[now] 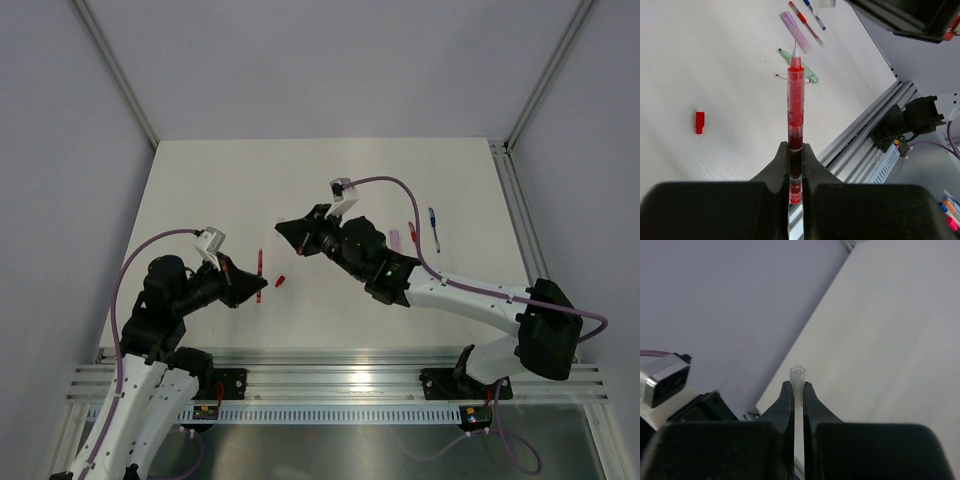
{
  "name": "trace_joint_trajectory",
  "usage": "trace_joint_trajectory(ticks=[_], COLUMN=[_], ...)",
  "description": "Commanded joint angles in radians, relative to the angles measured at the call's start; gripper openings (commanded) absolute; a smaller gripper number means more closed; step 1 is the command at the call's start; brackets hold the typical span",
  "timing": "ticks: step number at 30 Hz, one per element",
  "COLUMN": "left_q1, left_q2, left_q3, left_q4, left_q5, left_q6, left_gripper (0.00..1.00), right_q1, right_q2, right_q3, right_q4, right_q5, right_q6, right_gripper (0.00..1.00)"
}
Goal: Insert the pens into the pen caps
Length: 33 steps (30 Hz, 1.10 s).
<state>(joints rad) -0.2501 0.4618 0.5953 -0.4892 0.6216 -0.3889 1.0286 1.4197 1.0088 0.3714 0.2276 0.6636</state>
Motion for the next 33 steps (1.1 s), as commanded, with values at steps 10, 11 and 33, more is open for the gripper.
trace_joint_trajectory(ticks=[10, 11, 33], left_q1=[0.023, 0.025, 0.028], left_q2=[0.002, 0.001, -0.009], left_q3=[0.011, 0.009, 0.015], left_q4=[0.064, 0.063, 0.055], left_q5=[0.027, 0.027, 0.02], left_q6=[0.002, 0.002, 0.007], left_gripper=[0.0, 0.0, 0.0], right_q1=[0.042, 0.044, 0.042], right_q2=[0.085, 0.088, 0.137], right_q3=[0.103, 0.103, 0.136], right_q4=[0.189, 0.189, 0.15], right_q5=[-0.126, -0.125, -0.143], right_q6=[0.037, 0.037, 0.024], right_gripper=[0.0, 0.0, 0.0])
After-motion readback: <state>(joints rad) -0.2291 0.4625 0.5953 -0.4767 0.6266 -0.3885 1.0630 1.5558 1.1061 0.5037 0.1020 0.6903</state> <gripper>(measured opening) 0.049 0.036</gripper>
